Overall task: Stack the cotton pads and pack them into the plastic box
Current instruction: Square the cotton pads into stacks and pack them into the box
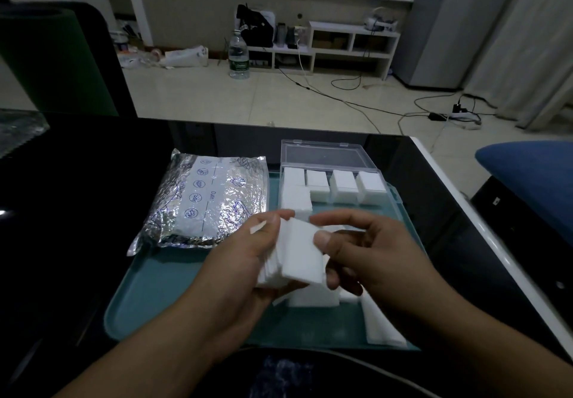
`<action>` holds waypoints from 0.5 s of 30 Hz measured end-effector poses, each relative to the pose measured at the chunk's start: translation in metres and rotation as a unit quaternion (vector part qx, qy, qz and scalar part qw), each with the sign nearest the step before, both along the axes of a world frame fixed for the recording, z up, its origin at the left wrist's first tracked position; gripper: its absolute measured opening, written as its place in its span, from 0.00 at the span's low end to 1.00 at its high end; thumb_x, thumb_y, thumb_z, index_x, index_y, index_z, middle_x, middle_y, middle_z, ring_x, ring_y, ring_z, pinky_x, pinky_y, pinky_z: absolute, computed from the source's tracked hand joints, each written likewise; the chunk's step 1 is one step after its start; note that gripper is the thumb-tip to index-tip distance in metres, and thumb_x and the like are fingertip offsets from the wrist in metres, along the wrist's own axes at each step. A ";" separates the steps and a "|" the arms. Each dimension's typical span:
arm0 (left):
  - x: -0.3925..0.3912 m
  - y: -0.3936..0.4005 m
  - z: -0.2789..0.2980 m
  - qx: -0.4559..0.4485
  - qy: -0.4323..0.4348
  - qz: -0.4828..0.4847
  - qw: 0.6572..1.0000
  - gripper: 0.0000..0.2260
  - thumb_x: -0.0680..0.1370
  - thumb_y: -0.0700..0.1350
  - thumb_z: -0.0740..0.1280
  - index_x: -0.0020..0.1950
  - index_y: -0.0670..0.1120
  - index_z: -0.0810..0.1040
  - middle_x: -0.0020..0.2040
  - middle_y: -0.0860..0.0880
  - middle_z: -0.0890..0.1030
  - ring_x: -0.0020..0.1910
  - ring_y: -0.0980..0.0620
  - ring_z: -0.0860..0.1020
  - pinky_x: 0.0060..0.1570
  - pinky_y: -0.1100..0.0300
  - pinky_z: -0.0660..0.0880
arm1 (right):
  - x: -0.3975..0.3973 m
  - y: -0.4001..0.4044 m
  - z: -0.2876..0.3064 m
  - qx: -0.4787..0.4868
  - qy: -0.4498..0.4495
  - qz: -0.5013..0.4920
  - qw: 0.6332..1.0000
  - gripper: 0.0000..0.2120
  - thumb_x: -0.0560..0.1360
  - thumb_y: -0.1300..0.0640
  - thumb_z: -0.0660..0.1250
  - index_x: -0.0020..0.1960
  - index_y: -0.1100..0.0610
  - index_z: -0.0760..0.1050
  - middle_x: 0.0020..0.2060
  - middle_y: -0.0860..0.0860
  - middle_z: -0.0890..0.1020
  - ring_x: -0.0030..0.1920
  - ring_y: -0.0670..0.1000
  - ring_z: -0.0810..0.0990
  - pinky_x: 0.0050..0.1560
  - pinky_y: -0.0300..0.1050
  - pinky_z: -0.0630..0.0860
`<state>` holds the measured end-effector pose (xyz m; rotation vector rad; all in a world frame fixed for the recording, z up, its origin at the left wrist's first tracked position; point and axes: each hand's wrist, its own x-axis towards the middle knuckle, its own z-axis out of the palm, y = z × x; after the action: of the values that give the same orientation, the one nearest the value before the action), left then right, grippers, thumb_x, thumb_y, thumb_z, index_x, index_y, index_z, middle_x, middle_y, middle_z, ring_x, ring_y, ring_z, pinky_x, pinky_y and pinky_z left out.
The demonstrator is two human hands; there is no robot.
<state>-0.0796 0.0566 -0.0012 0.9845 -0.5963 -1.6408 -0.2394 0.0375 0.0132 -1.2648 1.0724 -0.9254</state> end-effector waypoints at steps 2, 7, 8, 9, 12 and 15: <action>-0.004 0.002 0.000 0.004 0.031 -0.014 0.999 0.17 0.72 0.48 0.64 0.58 0.42 0.77 0.51 0.39 0.84 0.43 0.44 0.82 0.41 0.46 0.81 | 0.007 0.002 -0.005 -0.050 0.025 -0.033 0.998 0.07 0.73 0.68 0.70 0.51 0.61 0.81 0.31 0.58 0.81 0.25 0.48 0.76 0.26 0.37 0.70; -0.004 0.004 -0.001 0.009 0.061 -0.032 0.998 0.17 0.73 0.47 0.64 0.59 0.40 0.77 0.54 0.37 0.83 0.48 0.43 0.83 0.43 0.45 0.81 | 0.010 0.001 -0.016 -0.158 0.155 -0.077 0.972 0.07 0.72 0.60 0.73 0.46 0.50 0.82 0.37 0.46 0.83 0.34 0.46 0.79 0.36 0.36 0.76; -0.004 0.004 -0.001 0.010 0.061 -0.036 0.997 0.18 0.73 0.46 0.64 0.61 0.39 0.76 0.56 0.36 0.82 0.48 0.42 0.83 0.45 0.45 0.81 | 0.009 0.001 -0.019 -0.188 0.192 -0.080 0.960 0.06 0.72 0.57 0.74 0.46 0.48 0.82 0.39 0.44 0.82 0.37 0.45 0.79 0.38 0.34 0.73; -0.004 0.004 -0.001 0.011 0.061 -0.038 0.997 0.20 0.74 0.46 0.64 0.62 0.38 0.76 0.56 0.35 0.81 0.48 0.42 0.82 0.45 0.45 0.81 | 0.008 0.002 -0.021 -0.223 0.228 -0.080 0.944 0.06 0.72 0.54 0.74 0.47 0.46 0.81 0.40 0.42 0.81 0.41 0.44 0.78 0.40 0.31 0.70; -0.005 0.005 0.000 0.018 0.062 -0.038 0.997 0.21 0.72 0.47 0.65 0.61 0.38 0.78 0.50 0.36 0.83 0.40 0.44 0.83 0.41 0.50 0.81 | 0.003 0.002 -0.019 -0.298 0.269 -0.063 0.914 0.10 0.71 0.46 0.67 0.52 0.44 0.79 0.48 0.37 0.77 0.54 0.39 0.75 0.47 0.28 0.67; -0.004 0.004 0.000 0.030 0.066 -0.035 0.997 0.20 0.70 0.47 0.65 0.59 0.39 0.80 0.49 0.35 0.83 0.39 0.42 0.84 0.40 0.50 0.82 | -0.007 0.005 -0.006 -0.269 0.262 0.033 0.926 0.21 0.70 0.43 0.69 0.62 0.41 0.73 0.57 0.35 0.76 0.60 0.35 0.72 0.55 0.26 0.67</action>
<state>-0.0835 0.0610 -0.0010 0.8991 -0.5002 -1.7805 -0.2460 0.0428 0.0074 -2.0775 1.2112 -0.8820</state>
